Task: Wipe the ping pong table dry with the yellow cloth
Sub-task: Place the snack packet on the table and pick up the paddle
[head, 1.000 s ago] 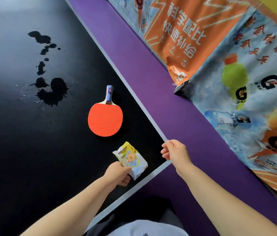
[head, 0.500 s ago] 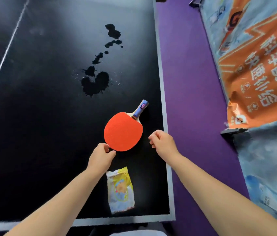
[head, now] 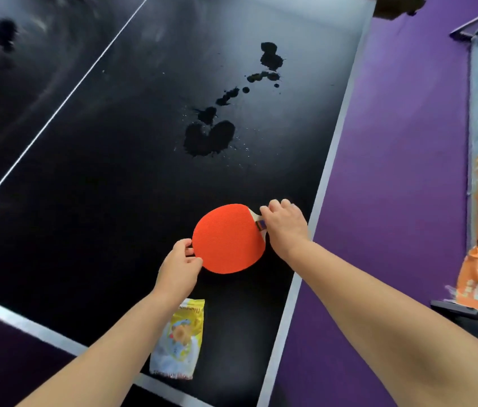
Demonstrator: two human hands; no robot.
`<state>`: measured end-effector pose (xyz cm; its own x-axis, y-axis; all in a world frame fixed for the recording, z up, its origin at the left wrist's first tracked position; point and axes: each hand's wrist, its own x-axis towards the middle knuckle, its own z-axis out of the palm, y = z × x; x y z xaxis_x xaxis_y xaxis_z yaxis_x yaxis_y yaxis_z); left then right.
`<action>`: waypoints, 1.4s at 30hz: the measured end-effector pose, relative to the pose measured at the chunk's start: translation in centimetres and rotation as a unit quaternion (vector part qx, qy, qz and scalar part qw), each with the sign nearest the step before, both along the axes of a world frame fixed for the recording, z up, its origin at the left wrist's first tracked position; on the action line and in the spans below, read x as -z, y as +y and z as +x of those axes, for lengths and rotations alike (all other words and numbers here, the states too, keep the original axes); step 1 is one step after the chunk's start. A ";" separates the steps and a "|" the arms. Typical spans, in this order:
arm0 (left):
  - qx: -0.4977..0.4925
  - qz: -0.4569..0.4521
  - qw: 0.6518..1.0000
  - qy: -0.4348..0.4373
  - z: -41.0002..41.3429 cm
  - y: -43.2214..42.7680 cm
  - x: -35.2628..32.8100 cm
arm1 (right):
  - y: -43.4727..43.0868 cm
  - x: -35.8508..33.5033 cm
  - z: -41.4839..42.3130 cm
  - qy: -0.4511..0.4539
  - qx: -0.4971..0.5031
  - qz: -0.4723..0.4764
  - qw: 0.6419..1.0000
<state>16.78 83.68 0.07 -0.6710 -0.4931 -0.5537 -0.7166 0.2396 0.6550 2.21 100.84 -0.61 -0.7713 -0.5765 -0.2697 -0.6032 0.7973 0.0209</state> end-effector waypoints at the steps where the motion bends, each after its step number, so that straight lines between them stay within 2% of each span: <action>1: 0.020 0.001 1.000 0.008 -0.1 -0.1 -0.2 | 0.4 -0.1 0.2 -0.013 0.012 -0.004 1.000; 3: 0.069 -0.017 0.997 0.007 0.0 -0.2 -0.5 | 1.3 -0.5 1.0 -0.037 0.021 -0.004 0.999; 5: 0.115 -0.073 0.991 0.003 0.6 -0.3 -0.6 | 2.5 -0.8 2.5 -0.052 0.035 0.002 0.998; 9: 0.219 -0.166 0.961 0.009 4.0 -0.2 -0.4 | 4.8 -1.1 7.2 -0.090 0.137 -0.021 0.986; 11: 0.281 -0.178 0.943 -0.001 5.8 -0.4 -0.3 | 5.6 -1.4 10.2 -0.116 0.189 -0.054 0.974; 14: 0.377 -0.232 0.897 -0.006 7.8 -1.0 -0.1 | 5.9 -1.8 15.0 -0.153 0.256 -0.092 0.950; 16: 0.399 -0.269 0.877 0.001 8.6 -1.4 0.2 | 5.4 -1.9 17.7 -0.172 0.297 -0.108 0.933; 20: 0.358 -0.205 0.911 0.006 10.3 -2.3 0.5 | 3.5 -1.7 22.8 -0.194 0.384 -0.139 0.892; 22: 0.358 -0.190 0.914 0.005 11.2 -2.8 0.4 | 2.4 -1.6 25.1 -0.199 0.433 -0.150 0.866; 25: 0.360 -0.178 0.916 0.016 12.4 -3.6 0.3 | 0.9 -1.4 28.0 -0.198 0.472 -0.135 0.848; 31: 0.414 -0.159 0.895 0.039 13.7 -4.6 -0.1 | -1.1 -1.4 30.9 -0.179 0.476 -0.098 0.855; 36: 0.452 -0.209 0.866 0.054 15.2 -5.1 -0.5 | -1.2 -2.5 31.9 -0.170 0.462 -0.103 0.865; 42: 0.459 -0.201 0.863 0.059 16.3 -4.8 -3.2 | -1.4 -4.7 31.2 -0.149 0.401 -0.120 0.896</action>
<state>33.05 78.83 3.29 -0.9215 0.1405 -0.3620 -0.0375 0.8957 0.4432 33.44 99.47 4.09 -0.8780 0.0626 -0.4746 0.2162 0.9364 -0.2763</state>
